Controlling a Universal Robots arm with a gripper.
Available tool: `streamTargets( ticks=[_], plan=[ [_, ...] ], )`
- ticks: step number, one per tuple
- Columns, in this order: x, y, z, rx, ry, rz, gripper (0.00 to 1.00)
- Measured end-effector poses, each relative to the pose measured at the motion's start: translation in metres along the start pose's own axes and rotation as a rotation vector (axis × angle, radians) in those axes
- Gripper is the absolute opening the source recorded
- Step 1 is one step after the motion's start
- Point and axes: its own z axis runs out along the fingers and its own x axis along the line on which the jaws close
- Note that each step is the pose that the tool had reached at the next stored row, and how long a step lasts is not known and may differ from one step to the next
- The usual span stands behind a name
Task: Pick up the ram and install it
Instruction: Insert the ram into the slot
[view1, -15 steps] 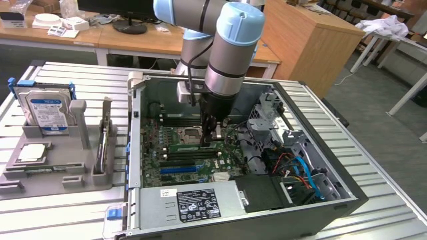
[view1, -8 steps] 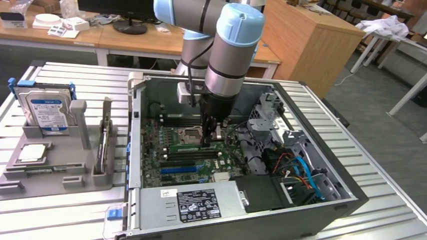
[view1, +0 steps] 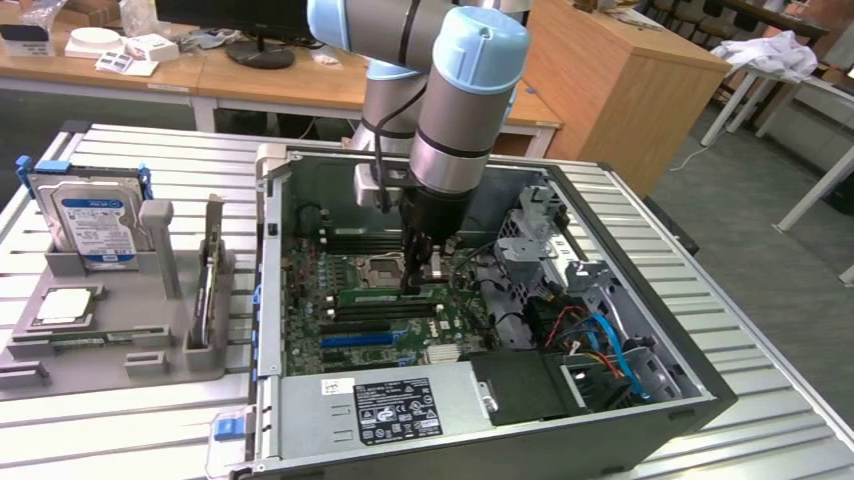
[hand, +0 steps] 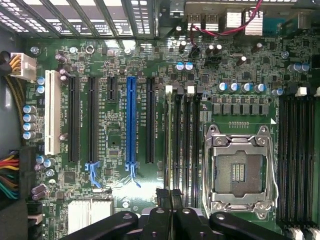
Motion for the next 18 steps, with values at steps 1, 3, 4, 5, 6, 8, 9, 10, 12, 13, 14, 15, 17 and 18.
streamTargets(
  ticks=[1, 3, 4, 5, 6, 8, 9, 10, 12, 13, 14, 15, 17, 18],
  plan=[
    [0.0, 0.0, 0.0, 0.0, 0.0, 0.005, 0.12],
    [0.0, 0.0, 0.0, 0.0001, 0.0, 0.017, 0.12],
    [0.0, 0.0, 0.0, 0.0001, 0.0, 0.019, 0.12],
    [0.0, 0.0, 0.0, 0.0001, 0.0, 0.019, 0.12],
    [0.0, 0.0, 0.0, 0.0001, 0.0, 0.019, 0.12],
    [0.0, 0.0, 0.0001, 0.0001, -0.0001, 0.019, 0.12],
    [0.0, 0.0, 0.0002, 0.0002, -0.0001, 0.019, 0.12],
    [0.0, 0.0, 0.0007, 0.0003, -0.0005, 0.019, 0.12],
    [0.0, 0.0, 0.001, 0.0001, 0.0, 0.019, 0.12],
    [0.0, 0.0, 0.0013, 0.0001, 0.0, 0.019, 0.12],
    [0.0, 0.0, 0.0015, 0.0001, 0.0, 0.019, 0.12],
    [0.0, 0.0, 0.0017, 0.0001, 0.0, 0.019, 0.12],
    [0.0, 0.0, 0.0021, 0.0001, -0.0001, 0.019, 0.12],
    [0.0, 0.0, 0.0022, 0.0001, -0.0001, 0.019, 0.12]
  ],
)
